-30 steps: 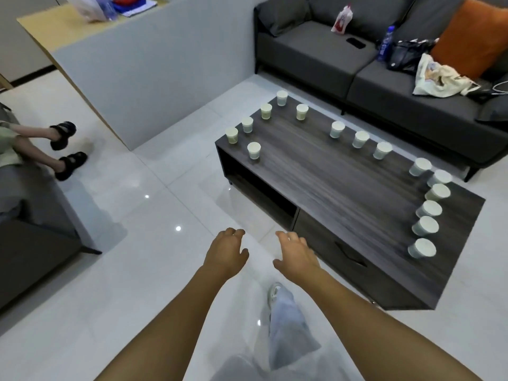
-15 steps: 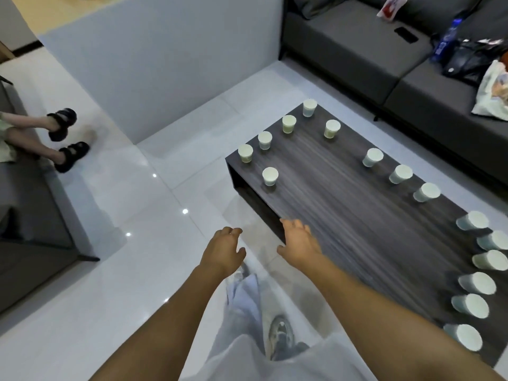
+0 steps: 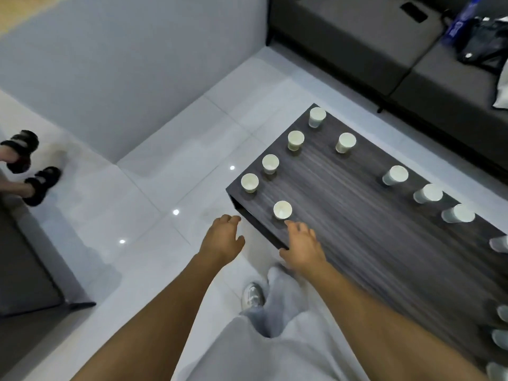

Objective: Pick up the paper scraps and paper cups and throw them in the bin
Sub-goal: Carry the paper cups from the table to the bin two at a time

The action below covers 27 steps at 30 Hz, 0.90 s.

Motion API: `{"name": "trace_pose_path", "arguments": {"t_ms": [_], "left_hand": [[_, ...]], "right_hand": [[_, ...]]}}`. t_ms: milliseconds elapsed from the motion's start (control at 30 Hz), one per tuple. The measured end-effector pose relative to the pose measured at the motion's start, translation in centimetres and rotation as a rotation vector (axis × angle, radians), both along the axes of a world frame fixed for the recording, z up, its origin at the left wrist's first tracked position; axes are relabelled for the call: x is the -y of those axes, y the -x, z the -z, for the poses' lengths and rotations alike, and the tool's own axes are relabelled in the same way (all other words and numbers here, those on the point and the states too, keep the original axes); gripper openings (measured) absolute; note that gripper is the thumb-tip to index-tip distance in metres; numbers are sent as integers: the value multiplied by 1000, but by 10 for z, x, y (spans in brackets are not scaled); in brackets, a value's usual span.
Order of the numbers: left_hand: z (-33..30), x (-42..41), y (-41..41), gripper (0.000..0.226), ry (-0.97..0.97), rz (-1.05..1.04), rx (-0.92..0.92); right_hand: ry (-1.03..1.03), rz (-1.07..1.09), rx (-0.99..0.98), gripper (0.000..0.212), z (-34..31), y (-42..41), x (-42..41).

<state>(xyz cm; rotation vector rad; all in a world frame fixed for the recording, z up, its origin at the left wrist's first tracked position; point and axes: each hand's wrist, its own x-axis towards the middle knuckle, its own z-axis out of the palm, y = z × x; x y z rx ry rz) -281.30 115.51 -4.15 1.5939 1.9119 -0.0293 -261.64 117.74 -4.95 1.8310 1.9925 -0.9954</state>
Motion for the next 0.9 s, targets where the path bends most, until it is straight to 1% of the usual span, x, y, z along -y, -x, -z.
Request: {"name": "trace_pose_path", "arguments": {"t_ms": [100,300,467,700,800,900], "left_hand": [[15,-41,5,53,14,29,0],[57,-113,8,54,19,-11,-5],[98,-153,6,53,62,36,-27],[167,-206,1,61,11,127,-43],[204,-224,-3,68,-3,200,-86],[233,-232,-2,75,38,274,-167]], "right_hand": [[39,34,16,69,15,2,-30],[126,96,19,69,59,4,-93],[178,156,18,69,102,4,-128],[226,184,6,80,177,9,-152],[217,179,7,86,213,17,-152],[222,161,2,89,238,24,-147]]}}
